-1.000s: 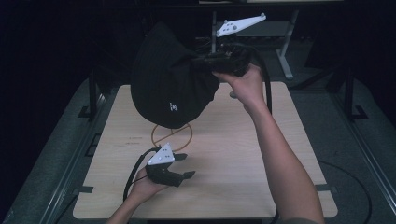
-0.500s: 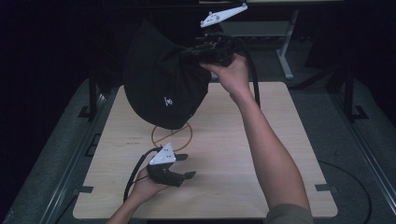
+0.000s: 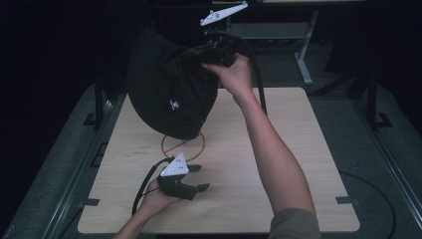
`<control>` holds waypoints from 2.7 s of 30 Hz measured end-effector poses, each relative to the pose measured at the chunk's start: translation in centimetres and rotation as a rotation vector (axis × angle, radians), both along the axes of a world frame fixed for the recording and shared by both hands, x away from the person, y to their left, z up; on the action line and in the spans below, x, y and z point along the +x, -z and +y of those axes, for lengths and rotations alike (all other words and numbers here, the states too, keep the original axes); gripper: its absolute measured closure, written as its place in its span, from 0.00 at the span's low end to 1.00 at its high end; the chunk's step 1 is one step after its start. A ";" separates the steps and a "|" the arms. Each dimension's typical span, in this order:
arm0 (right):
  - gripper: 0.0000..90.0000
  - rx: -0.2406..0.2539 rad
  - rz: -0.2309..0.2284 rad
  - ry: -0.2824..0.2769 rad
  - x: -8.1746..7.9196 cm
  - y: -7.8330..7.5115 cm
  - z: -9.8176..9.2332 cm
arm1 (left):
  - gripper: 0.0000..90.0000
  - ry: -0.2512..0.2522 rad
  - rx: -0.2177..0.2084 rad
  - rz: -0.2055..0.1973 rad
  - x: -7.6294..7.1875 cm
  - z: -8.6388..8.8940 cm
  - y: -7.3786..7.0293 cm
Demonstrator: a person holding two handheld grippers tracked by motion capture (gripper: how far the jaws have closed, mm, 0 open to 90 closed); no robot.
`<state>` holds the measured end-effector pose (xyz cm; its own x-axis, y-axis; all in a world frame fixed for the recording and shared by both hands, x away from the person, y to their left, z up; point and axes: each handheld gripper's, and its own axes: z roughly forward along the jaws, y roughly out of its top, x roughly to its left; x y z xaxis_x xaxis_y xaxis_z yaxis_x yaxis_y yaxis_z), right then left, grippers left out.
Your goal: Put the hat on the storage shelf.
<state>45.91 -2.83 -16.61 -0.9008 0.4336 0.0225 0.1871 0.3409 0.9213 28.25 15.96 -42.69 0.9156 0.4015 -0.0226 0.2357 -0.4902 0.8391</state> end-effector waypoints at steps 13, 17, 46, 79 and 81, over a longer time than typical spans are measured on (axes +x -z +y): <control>0.98 -0.019 0.017 0.003 1.0 0.7 2.1 | 0.35 0.010 0.007 -0.003 -0.1 -0.2 0.1; 0.98 -0.035 0.025 0.003 1.4 1.0 3.0 | 0.35 0.014 0.015 -0.004 -0.1 -0.3 0.1; 0.62 -0.098 0.093 0.025 2.4 3.9 4.9 | 0.35 0.061 0.043 -0.016 -0.8 -1.1 0.3; 0.43 0.015 0.148 0.136 -1.1 6.6 -6.8 | 0.34 0.047 0.035 -0.020 -1.2 -1.2 0.3; 0.43 0.017 0.145 0.143 -1.3 6.7 -7.2 | 0.33 0.046 0.036 -0.019 -1.1 -1.2 0.3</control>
<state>44.62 -10.03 -23.30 -0.8170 0.5552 0.1557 0.3632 0.2858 0.8868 27.11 14.81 -42.96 0.9332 0.3593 0.0087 0.1963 -0.5298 0.8251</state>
